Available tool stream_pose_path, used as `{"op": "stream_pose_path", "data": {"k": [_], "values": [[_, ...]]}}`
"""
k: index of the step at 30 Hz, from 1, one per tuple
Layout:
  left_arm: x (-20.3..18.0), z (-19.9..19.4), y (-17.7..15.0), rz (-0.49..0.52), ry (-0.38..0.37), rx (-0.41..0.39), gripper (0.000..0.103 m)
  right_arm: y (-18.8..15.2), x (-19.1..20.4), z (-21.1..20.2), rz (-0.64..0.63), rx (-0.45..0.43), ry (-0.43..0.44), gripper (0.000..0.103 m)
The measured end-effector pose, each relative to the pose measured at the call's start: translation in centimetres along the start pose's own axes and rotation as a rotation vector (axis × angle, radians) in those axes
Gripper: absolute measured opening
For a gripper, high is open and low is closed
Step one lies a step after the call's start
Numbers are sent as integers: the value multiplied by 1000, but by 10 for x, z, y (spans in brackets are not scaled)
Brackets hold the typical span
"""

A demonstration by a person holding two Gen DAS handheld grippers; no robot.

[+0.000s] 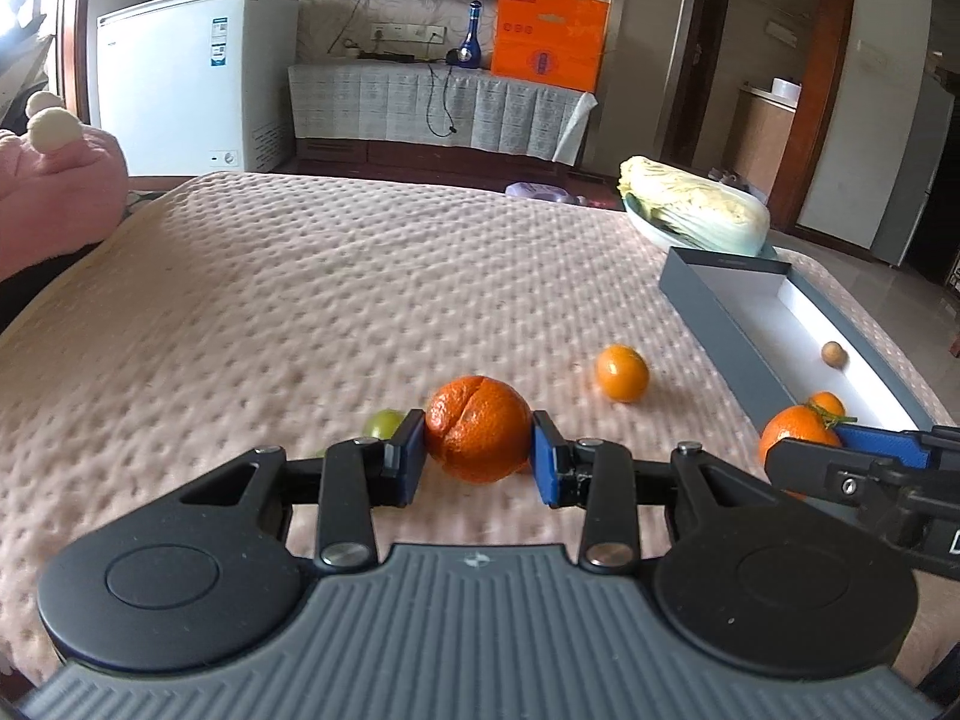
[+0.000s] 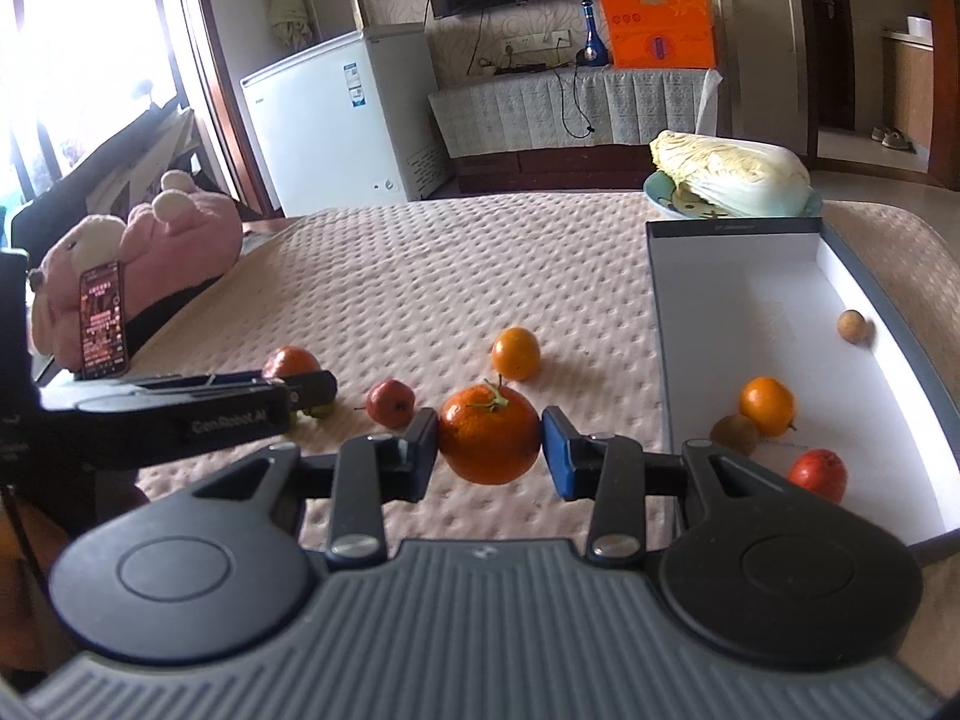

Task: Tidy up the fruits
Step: 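Carry both held oranges over the grey box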

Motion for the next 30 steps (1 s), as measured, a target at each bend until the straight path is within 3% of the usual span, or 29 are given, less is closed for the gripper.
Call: {"op": "stream_pose_path", "data": {"k": [16,30], "values": [[-37,7,4,23,-61,-2,42,0,-23,-23,36,-34,-26,41],[-87,11,8,85,-179,-22,42,-3,-64,-45,130,-71,-140,41]]}}
Point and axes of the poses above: each gripper's, at about its wrist camera, not at the fingertips, and z roughly the way its jaws point, x to its left, y to its top, the point moved 2 cm from there along z, roughly the way its jaws point, and after that the axes turned 5 degrees about y, right-handed, at the moved point
